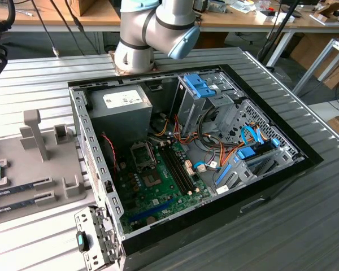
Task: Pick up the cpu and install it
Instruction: 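Reach for the cpu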
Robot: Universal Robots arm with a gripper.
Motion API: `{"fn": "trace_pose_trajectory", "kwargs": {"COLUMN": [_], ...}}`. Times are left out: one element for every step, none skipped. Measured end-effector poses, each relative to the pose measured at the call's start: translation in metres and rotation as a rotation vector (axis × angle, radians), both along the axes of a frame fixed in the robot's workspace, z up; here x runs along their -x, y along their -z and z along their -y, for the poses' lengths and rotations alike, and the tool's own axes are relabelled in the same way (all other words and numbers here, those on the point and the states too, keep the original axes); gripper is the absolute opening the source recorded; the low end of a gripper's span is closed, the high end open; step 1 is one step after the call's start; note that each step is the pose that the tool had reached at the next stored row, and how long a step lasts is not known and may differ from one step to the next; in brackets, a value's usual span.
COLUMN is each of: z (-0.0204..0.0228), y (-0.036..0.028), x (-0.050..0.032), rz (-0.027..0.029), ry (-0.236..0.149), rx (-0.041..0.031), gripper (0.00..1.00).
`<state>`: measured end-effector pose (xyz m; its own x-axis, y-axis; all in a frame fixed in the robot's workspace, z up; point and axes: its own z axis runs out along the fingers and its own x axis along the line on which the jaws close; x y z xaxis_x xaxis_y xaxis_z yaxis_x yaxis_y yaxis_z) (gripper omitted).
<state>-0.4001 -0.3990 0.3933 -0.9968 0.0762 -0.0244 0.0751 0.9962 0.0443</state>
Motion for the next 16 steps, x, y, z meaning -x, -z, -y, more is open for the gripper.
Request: {"fn": "trace_pose_trajectory", "kwargs": {"z": [0.0,0.0,0.0,0.0,0.0,0.0,0.0,0.0,0.0,0.0,0.0,0.0,0.0,0.0,0.0,0.0], "y": [0.0,0.0,0.0,0.0001,0.0001,0.0001,0.0001,0.0001,0.0001,0.0001,0.0002,0.0003,0.0005,0.0006,0.0008,0.0008], "x": [0.0008,0.0013,0.0019,0.0023,0.0027,0.0031,0.0034,0.0038,0.0041,0.0041,0.0042,0.0043,0.0043,0.0044,0.0047,0.0051], "rz": [0.0,0.0,0.0,0.0001,0.0,0.0,0.0001,0.0001,0.0,0.0,0.0,-0.0001,0.0,0.0,0.0002,0.0001], "ry": [0.0,0.0,0.0,0.0,0.0,0.0,0.0,0.0,0.0,0.0,0.0,0.0,0.0,0.0,0.0,0.0], "rx": [0.0,0.0001,0.0,0.0,0.0,0.0,0.0,0.0,0.0,0.0,0.0,0.0001,0.0,0.0,-0.0001,0.0], "gripper": [0.11,0.11,0.11,0.11,0.11,0.11,0.11,0.11,0.11,0.11,0.11,0.11,0.11,0.11,0.11,0.11]}}
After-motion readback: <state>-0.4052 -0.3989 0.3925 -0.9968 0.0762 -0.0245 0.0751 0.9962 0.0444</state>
